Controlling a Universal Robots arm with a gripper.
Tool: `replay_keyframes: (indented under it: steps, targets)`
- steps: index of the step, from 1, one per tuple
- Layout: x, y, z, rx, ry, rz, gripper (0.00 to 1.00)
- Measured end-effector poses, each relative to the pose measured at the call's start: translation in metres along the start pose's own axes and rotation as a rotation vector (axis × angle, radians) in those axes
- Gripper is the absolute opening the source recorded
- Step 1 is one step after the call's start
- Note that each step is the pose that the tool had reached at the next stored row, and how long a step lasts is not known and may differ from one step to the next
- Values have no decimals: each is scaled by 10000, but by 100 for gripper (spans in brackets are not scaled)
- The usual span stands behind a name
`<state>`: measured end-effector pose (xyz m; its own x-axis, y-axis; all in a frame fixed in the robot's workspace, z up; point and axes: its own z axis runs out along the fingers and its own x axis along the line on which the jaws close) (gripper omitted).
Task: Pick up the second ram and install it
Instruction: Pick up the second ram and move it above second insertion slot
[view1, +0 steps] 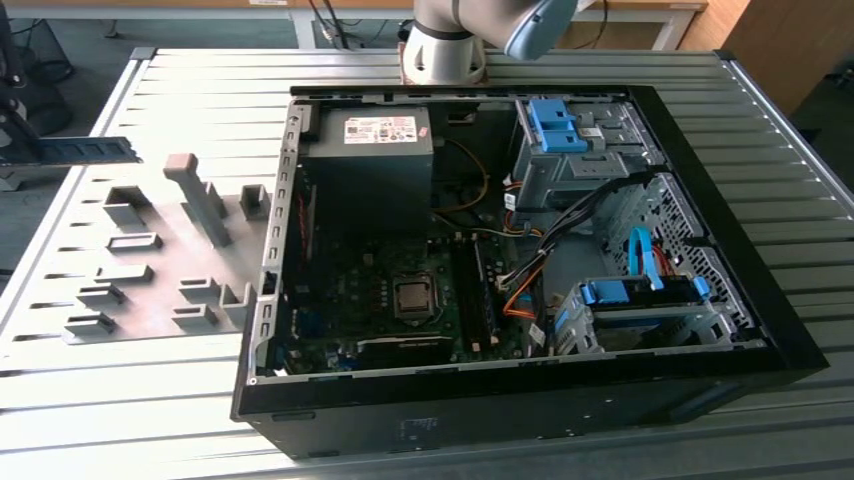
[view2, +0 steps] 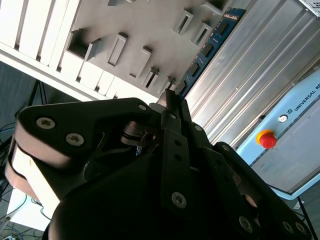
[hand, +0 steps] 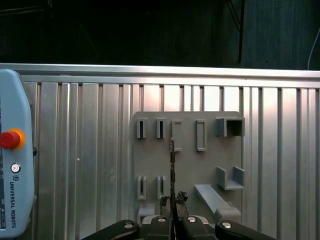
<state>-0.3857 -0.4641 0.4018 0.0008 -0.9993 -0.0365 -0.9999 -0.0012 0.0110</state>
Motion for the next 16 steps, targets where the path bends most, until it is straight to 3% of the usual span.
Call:
replay_keyframes:
  steps: [16]
  targets:
    - [0,-64,-1,0,0,0,14]
